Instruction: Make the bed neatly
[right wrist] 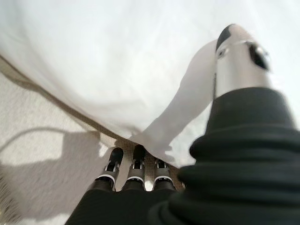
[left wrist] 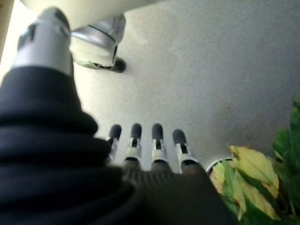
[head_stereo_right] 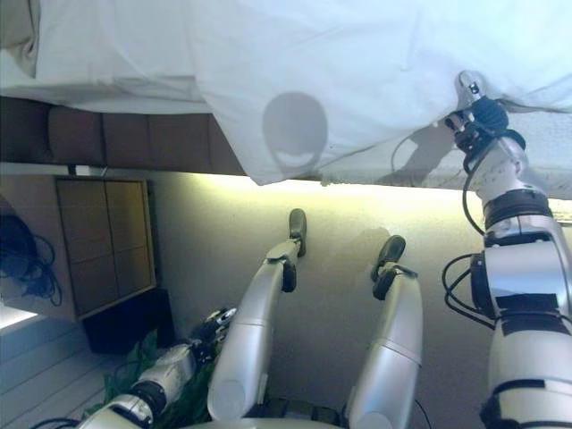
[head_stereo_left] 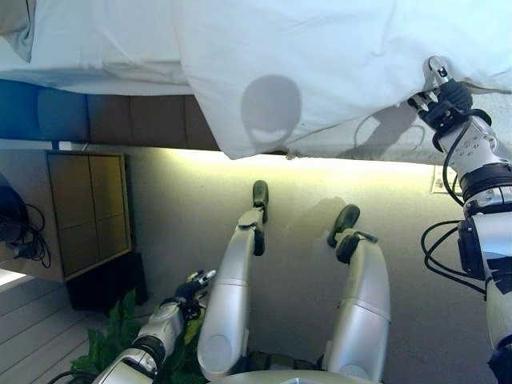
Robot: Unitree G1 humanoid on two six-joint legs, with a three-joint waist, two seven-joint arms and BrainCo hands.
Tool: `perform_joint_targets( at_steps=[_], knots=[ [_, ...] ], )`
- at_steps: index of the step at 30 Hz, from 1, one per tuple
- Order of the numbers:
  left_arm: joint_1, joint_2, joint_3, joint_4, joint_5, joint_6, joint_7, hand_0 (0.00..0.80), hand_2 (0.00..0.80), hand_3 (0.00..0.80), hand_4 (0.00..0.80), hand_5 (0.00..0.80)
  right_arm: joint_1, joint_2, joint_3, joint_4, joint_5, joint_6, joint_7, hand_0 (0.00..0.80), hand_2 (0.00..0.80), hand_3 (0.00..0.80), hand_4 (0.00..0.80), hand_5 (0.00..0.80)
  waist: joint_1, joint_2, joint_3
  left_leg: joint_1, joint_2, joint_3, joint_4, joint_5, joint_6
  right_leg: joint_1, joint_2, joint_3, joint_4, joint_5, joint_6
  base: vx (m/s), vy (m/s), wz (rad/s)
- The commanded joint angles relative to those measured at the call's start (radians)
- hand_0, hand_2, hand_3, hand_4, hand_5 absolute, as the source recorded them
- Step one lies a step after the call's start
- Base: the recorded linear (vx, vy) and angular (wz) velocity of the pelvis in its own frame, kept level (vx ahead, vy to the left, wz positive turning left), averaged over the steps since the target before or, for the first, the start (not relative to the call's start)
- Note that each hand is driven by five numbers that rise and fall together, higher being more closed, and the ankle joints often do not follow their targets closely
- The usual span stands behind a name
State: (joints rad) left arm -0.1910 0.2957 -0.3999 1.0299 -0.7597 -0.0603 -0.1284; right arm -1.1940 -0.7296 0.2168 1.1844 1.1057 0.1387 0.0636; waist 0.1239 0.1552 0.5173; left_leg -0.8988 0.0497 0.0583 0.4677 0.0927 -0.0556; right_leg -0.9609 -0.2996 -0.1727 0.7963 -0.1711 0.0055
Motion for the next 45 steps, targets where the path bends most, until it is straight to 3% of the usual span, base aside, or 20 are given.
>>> perform_joint_targets(
  at_steps=[1,7,13,21,25,29,35,40,45],
  knots=[
    [0.067,0.022,0.010,-0.024,0.015,-0.005,-0.020,0.000,0.000,0.000,0.000,0.000,-0.057,-0.078,0.026,-0.155,-0.054,-0.062,0.082,0.800,0.800,0.800,0.800,0.800,-0.005,0.032,0.002,0.103,0.044,-0.026,0.029,-0.121,-0.011,0.096,0.000,0.046,-0.126,0.064,0.062,0.027,0.044,-0.04],
    [0.058,0.021,0.006,-0.021,0.028,0.005,-0.018,0.000,0.000,0.000,0.000,0.000,0.019,-0.047,-0.010,-0.127,-0.106,-0.019,0.127,0.800,0.800,0.800,0.800,0.800,-0.002,0.004,-0.020,0.229,0.060,-0.006,-0.027,-0.114,-0.018,0.237,-0.007,0.002,-0.212,0.082,0.071,0.043,0.020,-0.10],
    [0.061,0.032,0.006,0.007,0.032,0.008,-0.026,0.000,0.000,0.000,0.000,0.000,0.064,-0.031,-0.007,-0.094,-0.175,-0.020,0.136,0.800,0.800,0.800,0.800,0.800,0.003,-0.025,-0.052,0.343,0.079,0.011,-0.126,-0.086,-0.029,0.365,-0.002,-0.028,-0.332,0.120,0.094,0.059,-0.004,-0.03],
    [0.050,0.046,0.028,0.083,0.048,-0.006,-0.032,0.000,0.000,0.000,0.000,0.000,0.129,0.001,-0.014,-0.058,-0.128,0.052,0.182,0.800,0.800,0.800,0.800,0.800,0.013,-0.067,-0.108,0.489,0.092,0.033,-0.276,-0.048,-0.040,0.529,0.001,-0.064,-0.504,0.172,0.127,0.049,-0.017,-0.04],
    [0.043,0.053,0.042,0.092,0.033,-0.035,-0.049,0.000,0.000,0.000,0.000,0.000,0.158,0.023,-0.017,-0.063,-0.092,0.076,0.215,0.800,0.800,0.800,0.800,0.800,0.017,-0.079,-0.135,0.538,0.101,0.045,-0.324,-0.019,-0.039,0.595,0.005,-0.092,-0.574,0.210,0.122,0.006,-0.028,0.02],
    [0.030,0.057,0.061,0.048,0.011,-0.066,-0.053,0.000,0.000,0.000,0.000,0.000,0.197,0.064,-0.034,-0.109,-0.028,0.091,0.246,0.800,0.800,0.800,0.800,0.800,0.020,-0.087,-0.164,0.586,0.106,0.042,-0.343,-0.020,-0.044,0.656,0.010,-0.099,-0.608,0.214,0.121,0.050,-0.033,0.04],
    [-0.034,0.063,0.080,-0.083,-0.049,-0.047,0.008,0.000,0.000,0.000,0.000,0.000,0.237,0.162,-0.025,-0.197,-0.002,0.146,0.258,0.800,0.800,0.800,0.800,0.800,0.026,-0.101,-0.206,0.648,0.109,0.031,-0.364,-0.023,-0.049,0.741,0.020,-0.110,-0.648,0.211,0.120,0.069,-0.034,0.01],
    [-0.053,0.034,0.104,-0.164,-0.133,-0.037,0.035,0.000,0.000,0.000,0.000,0.000,0.286,0.243,-0.003,-0.264,0.033,0.206,0.267,0.800,0.800,0.800,0.800,0.800,0.035,-0.115,-0.257,0.716,0.107,0.017,-0.409,-0.013,-0.052,0.830,0.033,-0.126,-0.692,0.209,0.117,0.105,-0.010,0.02],
    [-0.079,-0.015,0.136,-0.179,-0.253,-0.013,0.041,0.000,0.000,0.000,0.000,0.000,0.325,0.338,0.028,-0.329,0.040,0.214,0.245,0.800,0.800,0.800,0.800,0.800,0.044,-0.133,-0.303,0.775,0.112,0.005,-0.429,-0.013,-0.055,0.901,0.039,-0.143,-0.715,0.202,0.114,0.135,-0.016,0.07]
  ],
)
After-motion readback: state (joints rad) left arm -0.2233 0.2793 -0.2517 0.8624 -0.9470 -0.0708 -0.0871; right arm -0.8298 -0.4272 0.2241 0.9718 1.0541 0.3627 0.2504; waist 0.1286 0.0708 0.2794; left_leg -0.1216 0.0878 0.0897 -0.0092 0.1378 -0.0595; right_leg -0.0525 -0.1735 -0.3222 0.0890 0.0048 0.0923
